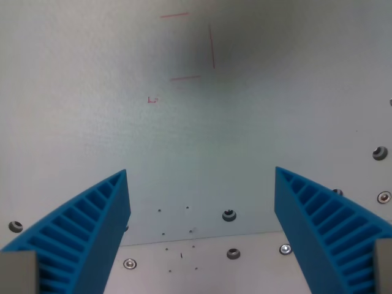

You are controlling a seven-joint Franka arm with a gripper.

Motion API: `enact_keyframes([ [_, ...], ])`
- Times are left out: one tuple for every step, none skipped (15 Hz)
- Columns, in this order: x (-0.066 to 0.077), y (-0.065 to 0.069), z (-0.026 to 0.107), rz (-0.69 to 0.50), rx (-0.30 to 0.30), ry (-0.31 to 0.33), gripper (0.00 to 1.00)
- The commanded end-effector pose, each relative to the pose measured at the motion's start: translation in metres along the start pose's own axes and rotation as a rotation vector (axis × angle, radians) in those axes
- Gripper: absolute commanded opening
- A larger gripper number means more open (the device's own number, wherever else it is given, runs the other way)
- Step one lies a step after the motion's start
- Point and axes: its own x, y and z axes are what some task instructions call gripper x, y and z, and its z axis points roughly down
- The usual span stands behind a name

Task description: Rotate around gripper negative z

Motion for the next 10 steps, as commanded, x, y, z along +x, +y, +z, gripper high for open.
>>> enact_keyframes([
  [-0.0002,0.0010,-0.0022,-0.146,0.001,0.004,1.00],
  [-0.0002,0.0010,-0.0022,-0.158,0.001,0.004,1.00],
  [-0.0002,0.0010,-0.0022,-0.169,0.000,0.004,1.00],
  [-0.0002,0.0010,-0.0022,-0.181,0.000,0.004,1.00],
  [-0.0002,0.0010,-0.0022,-0.193,0.000,0.004,1.00],
  [-0.0002,0.0010,-0.0022,-0.204,0.000,0.005,1.00],
  [-0.0002,0.0010,-0.0022,-0.216,0.000,0.005,1.00],
  [-0.0002,0.0010,-0.0022,-0.228,0.000,0.005,1.00],
  [-0.0002,0.0010,-0.0022,-0.239,0.000,0.005,1.00],
  [-0.0002,0.0010,-0.0022,-0.251,0.000,0.005,1.00],
])
